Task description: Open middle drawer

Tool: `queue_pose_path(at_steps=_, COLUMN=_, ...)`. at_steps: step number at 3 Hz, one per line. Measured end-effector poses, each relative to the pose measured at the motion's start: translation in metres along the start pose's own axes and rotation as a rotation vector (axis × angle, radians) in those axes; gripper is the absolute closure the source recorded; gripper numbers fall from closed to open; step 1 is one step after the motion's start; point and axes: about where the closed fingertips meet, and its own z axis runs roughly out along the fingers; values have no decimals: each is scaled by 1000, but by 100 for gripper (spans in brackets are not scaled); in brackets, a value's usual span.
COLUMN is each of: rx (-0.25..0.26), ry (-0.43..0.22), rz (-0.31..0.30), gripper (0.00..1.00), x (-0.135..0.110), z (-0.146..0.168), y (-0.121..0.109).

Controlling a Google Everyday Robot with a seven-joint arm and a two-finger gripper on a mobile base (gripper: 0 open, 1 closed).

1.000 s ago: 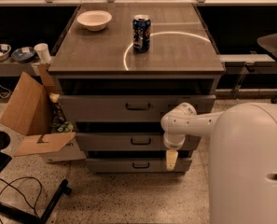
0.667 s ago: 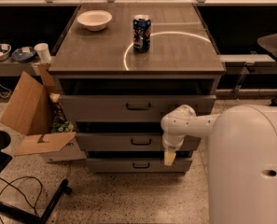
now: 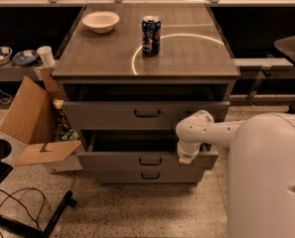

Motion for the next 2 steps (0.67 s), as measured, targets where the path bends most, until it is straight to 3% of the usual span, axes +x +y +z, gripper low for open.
queue_pose_path(at_steps=1, rx=0, ry=0, rz=0, gripper=100, x=0, z=-8, y=-1)
queue_pose_path(at_steps=2, rx=0, ry=0, rz=0, gripper=100, x=0, z=-12, y=-1)
